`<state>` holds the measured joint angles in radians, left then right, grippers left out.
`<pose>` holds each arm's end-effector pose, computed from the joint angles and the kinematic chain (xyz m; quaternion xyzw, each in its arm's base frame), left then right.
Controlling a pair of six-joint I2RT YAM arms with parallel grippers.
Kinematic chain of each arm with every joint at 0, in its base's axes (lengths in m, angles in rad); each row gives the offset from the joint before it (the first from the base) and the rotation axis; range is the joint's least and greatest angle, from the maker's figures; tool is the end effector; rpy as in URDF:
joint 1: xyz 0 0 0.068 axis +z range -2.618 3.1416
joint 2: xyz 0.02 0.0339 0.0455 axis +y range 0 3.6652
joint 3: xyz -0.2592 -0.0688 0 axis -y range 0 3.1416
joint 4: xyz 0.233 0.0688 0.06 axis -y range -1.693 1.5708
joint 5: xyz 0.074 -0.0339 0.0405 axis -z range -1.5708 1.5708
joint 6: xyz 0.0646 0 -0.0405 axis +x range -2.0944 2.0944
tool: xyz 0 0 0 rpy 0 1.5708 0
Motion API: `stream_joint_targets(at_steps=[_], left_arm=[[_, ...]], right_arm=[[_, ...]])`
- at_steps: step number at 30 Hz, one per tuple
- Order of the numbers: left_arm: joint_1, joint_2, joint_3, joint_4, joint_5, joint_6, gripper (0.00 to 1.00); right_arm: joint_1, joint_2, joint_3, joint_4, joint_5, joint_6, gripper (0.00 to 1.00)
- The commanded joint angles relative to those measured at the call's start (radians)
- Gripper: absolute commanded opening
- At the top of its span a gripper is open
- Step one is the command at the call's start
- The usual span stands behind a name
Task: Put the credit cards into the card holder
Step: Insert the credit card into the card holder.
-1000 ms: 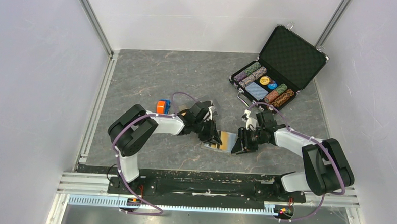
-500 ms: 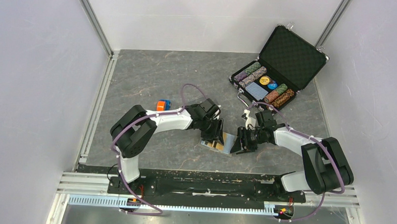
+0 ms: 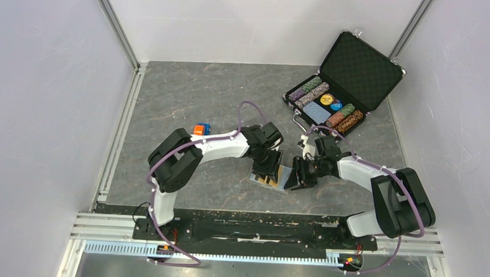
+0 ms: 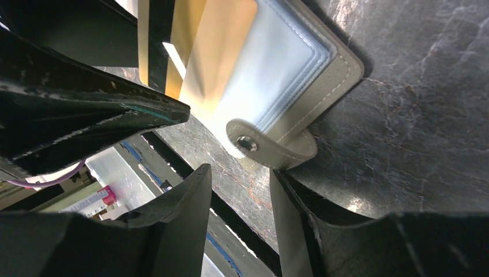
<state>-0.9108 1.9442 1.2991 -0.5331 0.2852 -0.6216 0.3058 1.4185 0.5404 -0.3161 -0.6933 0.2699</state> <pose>0.2240 -0.3183 0.1370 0.1673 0.9567 -0.2343 0.0425 0.1984 0.1059 0.1137 -0.0802 0.9226 0.3700 0.0741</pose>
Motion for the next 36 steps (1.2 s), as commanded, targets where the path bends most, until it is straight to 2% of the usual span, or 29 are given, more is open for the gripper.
stream_joint_targets(at_steps=[1,5,12,21,28,36], left_arm=[[-0.026,0.037,0.045,-0.016,0.026,0.056,0.48],[-0.027,0.034,0.043,0.019,0.064,0.043,0.47],[-0.037,0.015,0.083,-0.087,-0.044,0.109,0.64],[-0.059,0.039,0.141,-0.186,-0.147,0.16,0.7],[-0.06,0.06,0.167,-0.165,-0.142,0.168,0.68],[-0.06,0.092,0.165,-0.071,-0.013,0.158,0.59]], right_arm=[[0.003,0.018,0.015,0.003,0.069,-0.033,0.45],[0.004,0.017,0.013,0.002,0.07,-0.034,0.45],[0.004,0.015,0.012,0.003,0.072,-0.034,0.45],[0.004,0.019,0.013,0.002,0.07,-0.037,0.45],[0.004,0.015,0.009,0.0,0.072,-0.039,0.45],[0.004,0.014,0.01,0.003,0.072,-0.041,0.45]])
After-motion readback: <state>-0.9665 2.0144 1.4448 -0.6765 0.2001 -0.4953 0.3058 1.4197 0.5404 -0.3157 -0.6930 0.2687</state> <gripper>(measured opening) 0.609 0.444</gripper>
